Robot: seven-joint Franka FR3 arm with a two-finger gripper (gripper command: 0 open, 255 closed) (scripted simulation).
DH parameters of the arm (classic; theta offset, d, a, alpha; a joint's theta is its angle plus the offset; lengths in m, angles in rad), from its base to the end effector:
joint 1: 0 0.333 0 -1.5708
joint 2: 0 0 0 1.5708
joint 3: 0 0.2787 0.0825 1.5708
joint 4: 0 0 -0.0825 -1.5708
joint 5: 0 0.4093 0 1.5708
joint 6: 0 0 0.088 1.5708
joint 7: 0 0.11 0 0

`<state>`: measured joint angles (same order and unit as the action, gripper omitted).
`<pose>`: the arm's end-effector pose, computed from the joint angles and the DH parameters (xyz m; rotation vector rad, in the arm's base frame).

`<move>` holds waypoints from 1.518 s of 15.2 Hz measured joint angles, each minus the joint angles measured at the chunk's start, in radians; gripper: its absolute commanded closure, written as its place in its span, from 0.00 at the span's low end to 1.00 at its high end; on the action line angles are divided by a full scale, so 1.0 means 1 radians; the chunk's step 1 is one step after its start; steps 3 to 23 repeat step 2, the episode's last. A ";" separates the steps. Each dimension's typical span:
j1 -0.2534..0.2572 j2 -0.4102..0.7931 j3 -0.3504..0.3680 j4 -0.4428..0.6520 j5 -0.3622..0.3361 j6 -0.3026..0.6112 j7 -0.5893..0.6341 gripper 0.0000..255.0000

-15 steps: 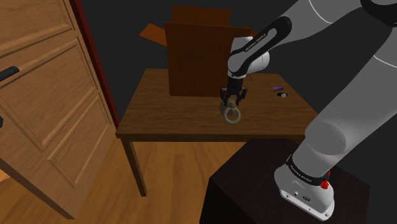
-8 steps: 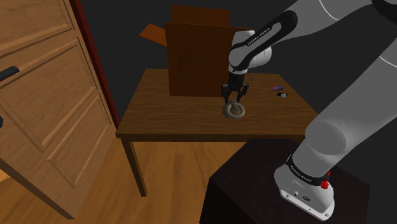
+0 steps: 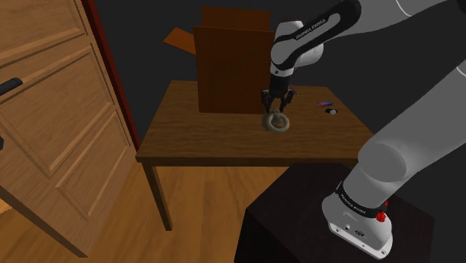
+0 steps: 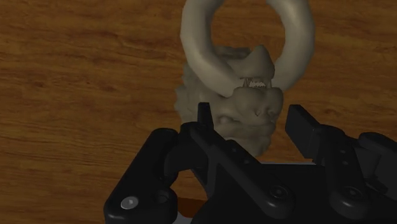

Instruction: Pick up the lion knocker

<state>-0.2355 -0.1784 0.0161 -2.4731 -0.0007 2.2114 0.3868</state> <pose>0.4602 -0.1029 0.2957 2.9860 -0.9337 -0.1295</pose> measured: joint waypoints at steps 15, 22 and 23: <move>0.001 -0.016 0.001 0.008 0.001 -0.023 0.001 1.00; 0.001 -0.016 0.001 0.008 0.001 -0.023 0.001 1.00; 0.001 -0.016 0.001 0.008 0.001 -0.023 0.001 1.00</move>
